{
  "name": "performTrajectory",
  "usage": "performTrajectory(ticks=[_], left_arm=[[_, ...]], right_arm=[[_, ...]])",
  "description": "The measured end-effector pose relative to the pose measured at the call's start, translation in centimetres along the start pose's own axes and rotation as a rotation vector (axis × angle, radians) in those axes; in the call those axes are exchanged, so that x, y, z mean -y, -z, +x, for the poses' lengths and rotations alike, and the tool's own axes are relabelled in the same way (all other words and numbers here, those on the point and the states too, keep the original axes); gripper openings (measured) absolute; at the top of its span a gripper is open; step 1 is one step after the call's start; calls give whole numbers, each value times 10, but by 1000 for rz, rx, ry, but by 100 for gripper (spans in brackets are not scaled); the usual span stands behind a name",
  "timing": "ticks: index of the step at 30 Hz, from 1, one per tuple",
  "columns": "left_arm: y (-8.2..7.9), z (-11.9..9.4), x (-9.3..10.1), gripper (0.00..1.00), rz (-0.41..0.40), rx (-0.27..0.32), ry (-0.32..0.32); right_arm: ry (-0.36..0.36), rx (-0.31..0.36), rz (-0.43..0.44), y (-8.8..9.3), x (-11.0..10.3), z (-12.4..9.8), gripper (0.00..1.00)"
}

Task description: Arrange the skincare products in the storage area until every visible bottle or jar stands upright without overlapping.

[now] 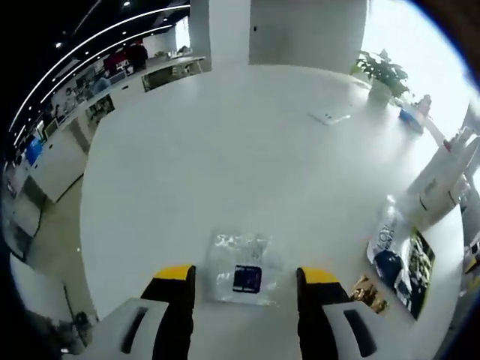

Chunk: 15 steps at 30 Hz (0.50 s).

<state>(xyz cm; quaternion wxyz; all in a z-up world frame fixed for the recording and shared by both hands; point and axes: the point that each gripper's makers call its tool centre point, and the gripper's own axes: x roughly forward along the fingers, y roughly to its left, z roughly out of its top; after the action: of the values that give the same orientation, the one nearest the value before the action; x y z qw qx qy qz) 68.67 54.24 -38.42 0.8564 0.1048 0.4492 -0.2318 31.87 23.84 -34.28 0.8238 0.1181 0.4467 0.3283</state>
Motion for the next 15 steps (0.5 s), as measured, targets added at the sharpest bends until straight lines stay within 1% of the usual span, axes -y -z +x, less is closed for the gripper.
performTrajectory(ticks=[6, 9, 10, 13, 15], left_arm=[[-2, 0, 0, 50, -10, 21, -4], [-1, -1, -1, 43, -16, 55, -6], [-1, -1, -1, 42, -25, 62, -12], [-1, -1, 1, 41, -25, 64, -12], [0, -2, 2, 41, -17, 51, -2]], right_arm=[[3, -2, 2, 1, 1, -1, 35], [4, -3, -6, 1, 0, -1, 35], [4, -4, -7, 2, 0, -1, 35], [5, -7, -13, 2, -1, -1, 35], [2, -10, -16, 3, -3, -2, 35]])
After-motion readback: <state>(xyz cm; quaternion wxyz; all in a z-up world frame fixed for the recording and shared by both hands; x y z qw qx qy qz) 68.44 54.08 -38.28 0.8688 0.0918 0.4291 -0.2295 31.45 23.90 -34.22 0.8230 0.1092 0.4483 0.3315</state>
